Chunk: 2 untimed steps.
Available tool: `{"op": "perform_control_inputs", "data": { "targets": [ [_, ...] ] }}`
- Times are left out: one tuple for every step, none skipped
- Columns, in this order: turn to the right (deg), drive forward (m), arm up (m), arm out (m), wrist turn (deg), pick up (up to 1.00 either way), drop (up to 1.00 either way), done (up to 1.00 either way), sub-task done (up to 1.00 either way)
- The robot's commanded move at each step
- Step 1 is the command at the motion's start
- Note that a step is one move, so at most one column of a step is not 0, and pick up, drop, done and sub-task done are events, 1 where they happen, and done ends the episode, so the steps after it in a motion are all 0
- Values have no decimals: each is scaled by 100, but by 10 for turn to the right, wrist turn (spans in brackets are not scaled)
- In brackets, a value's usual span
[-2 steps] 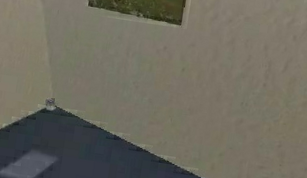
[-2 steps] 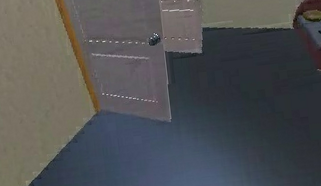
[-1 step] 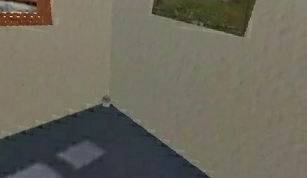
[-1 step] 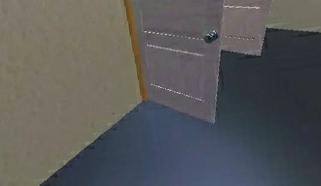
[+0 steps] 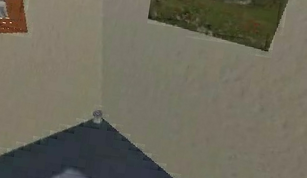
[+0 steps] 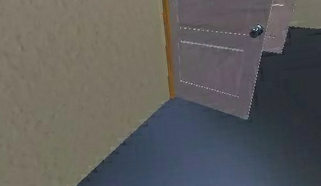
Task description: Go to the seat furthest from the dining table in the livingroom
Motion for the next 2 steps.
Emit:
{"op": "perform_control_inputs", "data": {
  "targets": [
    [-450,0,0,0,0,0,0,0,0],
    [-30,0,0,0,0,0,0,0,0]
  ]
}}
